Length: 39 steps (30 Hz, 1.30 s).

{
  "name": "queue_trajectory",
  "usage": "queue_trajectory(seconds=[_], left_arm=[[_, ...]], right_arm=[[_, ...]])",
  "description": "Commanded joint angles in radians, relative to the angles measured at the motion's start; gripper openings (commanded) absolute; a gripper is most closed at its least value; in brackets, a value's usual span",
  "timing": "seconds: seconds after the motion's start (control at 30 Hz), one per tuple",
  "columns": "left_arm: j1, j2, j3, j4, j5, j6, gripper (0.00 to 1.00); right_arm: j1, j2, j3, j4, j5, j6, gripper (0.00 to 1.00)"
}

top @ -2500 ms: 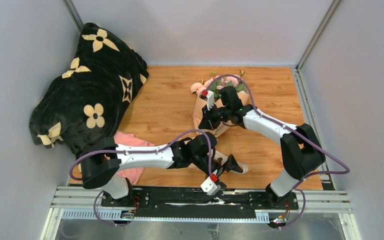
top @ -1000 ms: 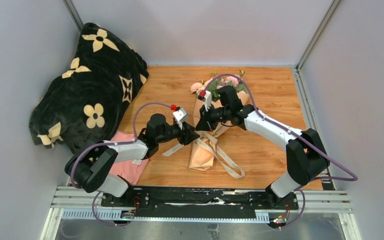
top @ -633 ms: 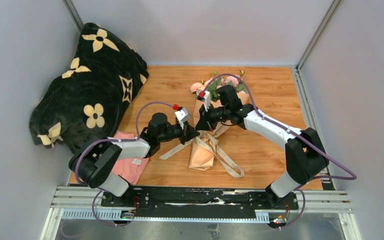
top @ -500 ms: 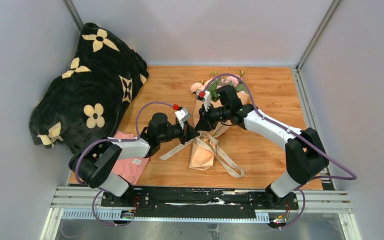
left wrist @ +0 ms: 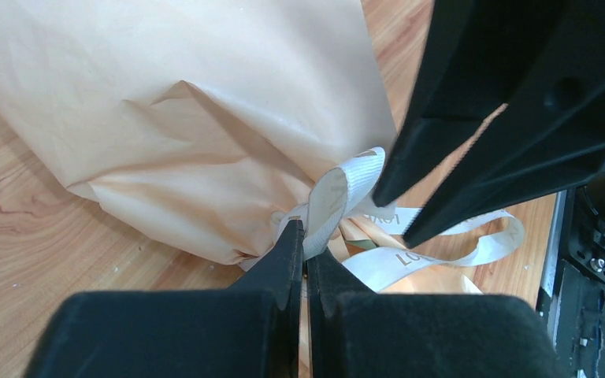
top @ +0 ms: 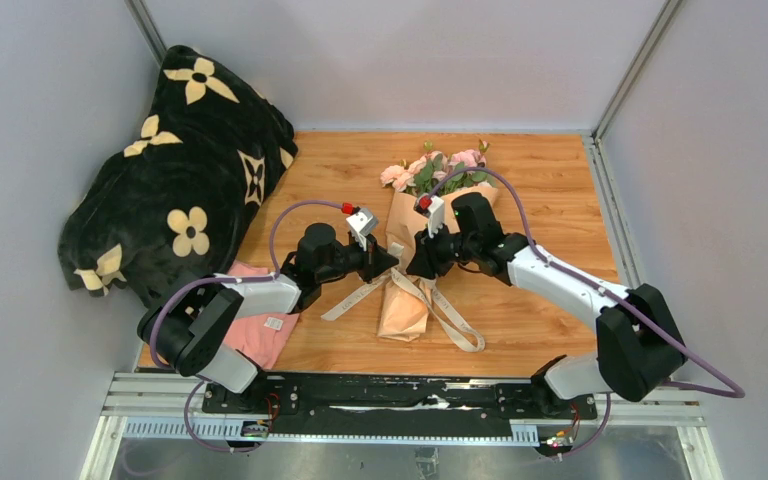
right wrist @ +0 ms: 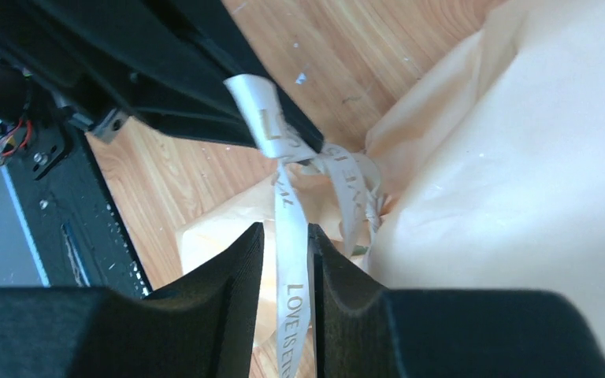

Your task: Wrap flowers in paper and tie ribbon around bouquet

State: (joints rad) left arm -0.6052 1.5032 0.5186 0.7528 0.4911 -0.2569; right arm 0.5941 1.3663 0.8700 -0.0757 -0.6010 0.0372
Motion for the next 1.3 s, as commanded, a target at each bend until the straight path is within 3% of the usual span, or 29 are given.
queue_trajectory(seconds=[0.0,0.3,0.77,0.97,1.13,1.27], left_arm=[[0.003,0.007,0.014,0.006,-0.006,-0.008,0.0],[0.003,0.006,0.013,0.006,0.009,-0.002,0.0],[0.003,0.006,0.019,0.008,0.017,0.009,0.0],[0.003,0.011,0.018,0.008,0.026,0.012,0.0],[0.003,0.013,0.024,0.007,0.021,0.01,0.0],[0.003,0.014,0.022,0.002,0.021,0.013,0.0]], right_arm=[[-0.01,0.047,-0.005,0.055,0.113,0.043,0.32],[-0.009,0.084,0.021,0.037,0.216,0.001,0.37],[-0.009,0.165,0.08,0.026,0.198,-0.033,0.4],[-0.008,0.18,0.105,0.022,0.167,-0.071,0.42],[-0.01,0.124,0.136,-0.031,0.029,-0.132,0.36],[-0.028,0.088,0.116,-0.024,0.026,-0.155,0.37]])
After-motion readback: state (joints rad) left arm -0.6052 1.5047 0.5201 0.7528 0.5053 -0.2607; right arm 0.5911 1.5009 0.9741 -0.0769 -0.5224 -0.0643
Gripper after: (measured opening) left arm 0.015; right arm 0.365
